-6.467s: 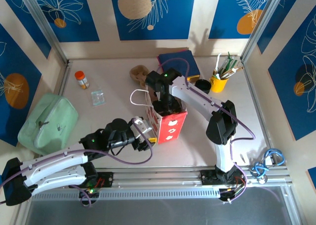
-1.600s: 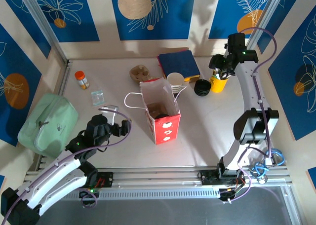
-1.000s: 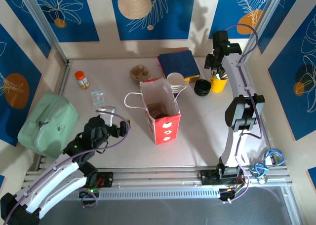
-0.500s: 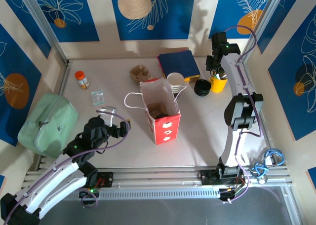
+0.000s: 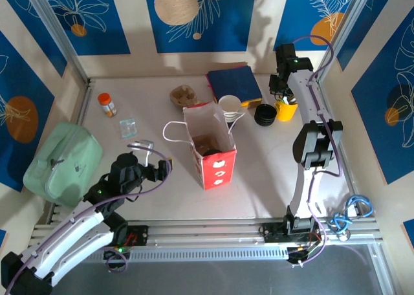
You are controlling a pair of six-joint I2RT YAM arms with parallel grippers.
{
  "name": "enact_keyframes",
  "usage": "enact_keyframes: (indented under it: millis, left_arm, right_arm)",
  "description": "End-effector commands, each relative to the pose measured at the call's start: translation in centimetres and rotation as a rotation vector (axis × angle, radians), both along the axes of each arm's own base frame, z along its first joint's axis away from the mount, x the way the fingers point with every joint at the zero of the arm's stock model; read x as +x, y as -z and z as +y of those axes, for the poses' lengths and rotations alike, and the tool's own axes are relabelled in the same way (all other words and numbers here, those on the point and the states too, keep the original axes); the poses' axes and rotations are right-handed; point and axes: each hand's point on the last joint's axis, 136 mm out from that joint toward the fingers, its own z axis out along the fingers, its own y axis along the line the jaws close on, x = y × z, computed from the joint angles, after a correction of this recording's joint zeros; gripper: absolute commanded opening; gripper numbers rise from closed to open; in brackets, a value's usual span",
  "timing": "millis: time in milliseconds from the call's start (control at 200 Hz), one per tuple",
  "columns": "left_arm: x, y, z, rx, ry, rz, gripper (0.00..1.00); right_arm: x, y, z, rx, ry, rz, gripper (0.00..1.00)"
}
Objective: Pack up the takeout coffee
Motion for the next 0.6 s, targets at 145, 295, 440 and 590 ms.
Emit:
enact_keyframes:
  millis: [145,295,440,590]
  left_arm:
    - [0.0,-0.2,-0.1,-0.020,0.009,0.001,0.95]
    - [0.0,-0.4,-0.1,-0.022,0.010,0.001,0.95]
    - [0.1,-0.5,-0.1,-0.024,0.010,-0.001,0.95]
    - [0.1,-0.6,-0.2,-0.025,0.010,-0.004,0.95]
  right_arm:
    - [-0.4,-1.2,0.1,-0.034,-0.028,0.018,0.16]
    - [-0.8,-3.2,0.2,-0.066,-0.044,-0.014,0.14]
    - [-1.6,-5.6,0.2,-0.085,-0.058,-0.046,0.14]
    - [-3.0,-8.3,-0.1,-0.102,-0.048,-0.077,0.13]
